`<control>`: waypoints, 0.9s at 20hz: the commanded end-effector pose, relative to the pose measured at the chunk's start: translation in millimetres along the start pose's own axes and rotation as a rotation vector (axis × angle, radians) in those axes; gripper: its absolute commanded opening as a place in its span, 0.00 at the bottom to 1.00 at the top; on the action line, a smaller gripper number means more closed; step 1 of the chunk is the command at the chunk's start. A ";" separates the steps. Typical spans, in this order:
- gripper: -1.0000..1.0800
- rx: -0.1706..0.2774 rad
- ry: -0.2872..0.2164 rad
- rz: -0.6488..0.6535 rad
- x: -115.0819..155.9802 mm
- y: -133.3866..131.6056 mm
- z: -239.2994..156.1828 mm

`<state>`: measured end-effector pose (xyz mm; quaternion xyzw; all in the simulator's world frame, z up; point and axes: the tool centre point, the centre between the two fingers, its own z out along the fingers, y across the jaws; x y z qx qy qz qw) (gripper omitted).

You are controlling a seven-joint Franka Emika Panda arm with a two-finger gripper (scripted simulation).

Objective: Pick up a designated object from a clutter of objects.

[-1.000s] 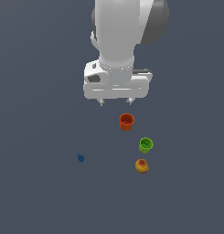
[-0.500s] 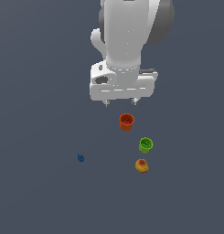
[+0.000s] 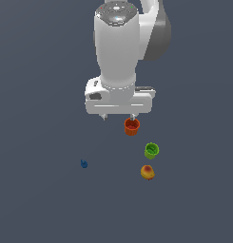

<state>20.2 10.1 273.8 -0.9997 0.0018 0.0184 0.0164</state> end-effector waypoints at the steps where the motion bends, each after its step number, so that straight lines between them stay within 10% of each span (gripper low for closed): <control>1: 0.96 0.003 0.003 0.037 10.3 11.7 11.9; 18: 0.96 -0.010 0.035 0.374 75.3 135.0 137.8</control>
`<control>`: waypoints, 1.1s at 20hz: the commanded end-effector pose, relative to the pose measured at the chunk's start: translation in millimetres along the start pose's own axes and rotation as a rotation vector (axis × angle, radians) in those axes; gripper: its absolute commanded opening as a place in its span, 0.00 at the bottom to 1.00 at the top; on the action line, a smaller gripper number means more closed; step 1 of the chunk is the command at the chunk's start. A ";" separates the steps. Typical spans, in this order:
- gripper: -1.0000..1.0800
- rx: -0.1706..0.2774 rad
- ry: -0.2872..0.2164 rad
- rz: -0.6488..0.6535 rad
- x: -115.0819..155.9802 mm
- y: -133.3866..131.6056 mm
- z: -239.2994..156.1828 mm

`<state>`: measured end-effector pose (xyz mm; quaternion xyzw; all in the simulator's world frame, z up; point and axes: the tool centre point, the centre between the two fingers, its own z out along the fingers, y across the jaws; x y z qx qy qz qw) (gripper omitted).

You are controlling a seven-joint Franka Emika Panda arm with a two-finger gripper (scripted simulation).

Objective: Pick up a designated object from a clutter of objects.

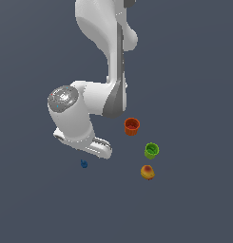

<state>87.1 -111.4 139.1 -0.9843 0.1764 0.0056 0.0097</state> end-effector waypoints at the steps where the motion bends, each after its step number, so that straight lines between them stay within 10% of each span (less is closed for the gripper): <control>1: 0.96 -0.005 0.006 0.036 8.8 12.3 15.5; 22: 0.96 -0.016 0.015 0.103 21.1 37.8 76.7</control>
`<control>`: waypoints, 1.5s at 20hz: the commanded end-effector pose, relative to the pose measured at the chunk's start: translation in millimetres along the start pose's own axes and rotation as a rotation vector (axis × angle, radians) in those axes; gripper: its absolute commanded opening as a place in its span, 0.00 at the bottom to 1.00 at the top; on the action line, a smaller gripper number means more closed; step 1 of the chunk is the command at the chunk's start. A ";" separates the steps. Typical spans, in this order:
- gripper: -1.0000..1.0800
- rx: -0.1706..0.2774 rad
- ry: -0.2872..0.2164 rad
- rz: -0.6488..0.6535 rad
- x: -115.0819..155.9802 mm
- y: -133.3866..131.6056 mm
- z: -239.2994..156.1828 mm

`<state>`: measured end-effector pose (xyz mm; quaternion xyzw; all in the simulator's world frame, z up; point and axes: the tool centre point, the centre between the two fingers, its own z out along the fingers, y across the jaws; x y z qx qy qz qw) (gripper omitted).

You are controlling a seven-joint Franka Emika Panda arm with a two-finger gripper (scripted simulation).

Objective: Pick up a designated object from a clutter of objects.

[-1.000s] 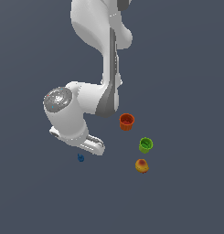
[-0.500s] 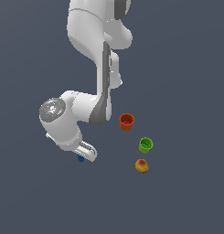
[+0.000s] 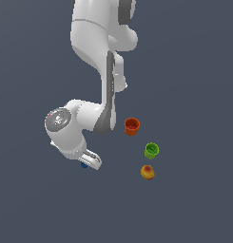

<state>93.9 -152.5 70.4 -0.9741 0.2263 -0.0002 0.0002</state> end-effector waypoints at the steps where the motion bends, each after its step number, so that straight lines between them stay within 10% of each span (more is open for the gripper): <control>1: 0.96 0.000 -0.001 0.001 -0.7 0.3 14.3; 8: 0.96 0.000 0.000 0.001 0.7 0.3 28.2; 9: 0.00 0.000 0.000 0.001 0.7 0.3 28.2; 30: 0.00 0.000 0.000 0.001 3.4 7.9 -11.7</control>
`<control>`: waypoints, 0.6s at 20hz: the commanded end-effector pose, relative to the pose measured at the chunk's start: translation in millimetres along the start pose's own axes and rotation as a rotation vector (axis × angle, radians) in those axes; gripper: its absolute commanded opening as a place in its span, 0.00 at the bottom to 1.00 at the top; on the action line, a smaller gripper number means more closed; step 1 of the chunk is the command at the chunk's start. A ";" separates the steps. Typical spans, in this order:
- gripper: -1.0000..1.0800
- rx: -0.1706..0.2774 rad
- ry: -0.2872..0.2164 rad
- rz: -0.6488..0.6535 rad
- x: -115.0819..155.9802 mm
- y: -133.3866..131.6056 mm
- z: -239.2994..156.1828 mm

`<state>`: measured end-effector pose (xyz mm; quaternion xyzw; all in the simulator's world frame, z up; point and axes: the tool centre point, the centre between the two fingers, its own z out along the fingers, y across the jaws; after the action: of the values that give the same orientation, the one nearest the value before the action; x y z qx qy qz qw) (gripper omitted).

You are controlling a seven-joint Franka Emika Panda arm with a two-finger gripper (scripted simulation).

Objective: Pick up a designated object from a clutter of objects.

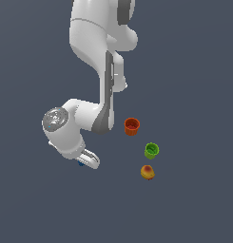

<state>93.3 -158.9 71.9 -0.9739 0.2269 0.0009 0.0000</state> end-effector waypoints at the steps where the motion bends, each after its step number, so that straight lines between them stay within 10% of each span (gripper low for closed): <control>1: 0.00 0.001 0.002 0.001 1.6 3.6 -18.0; 12: 0.00 0.001 0.001 0.001 10.4 25.8 -134.0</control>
<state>92.1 -183.1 187.8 -0.9738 0.2274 0.0000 0.0002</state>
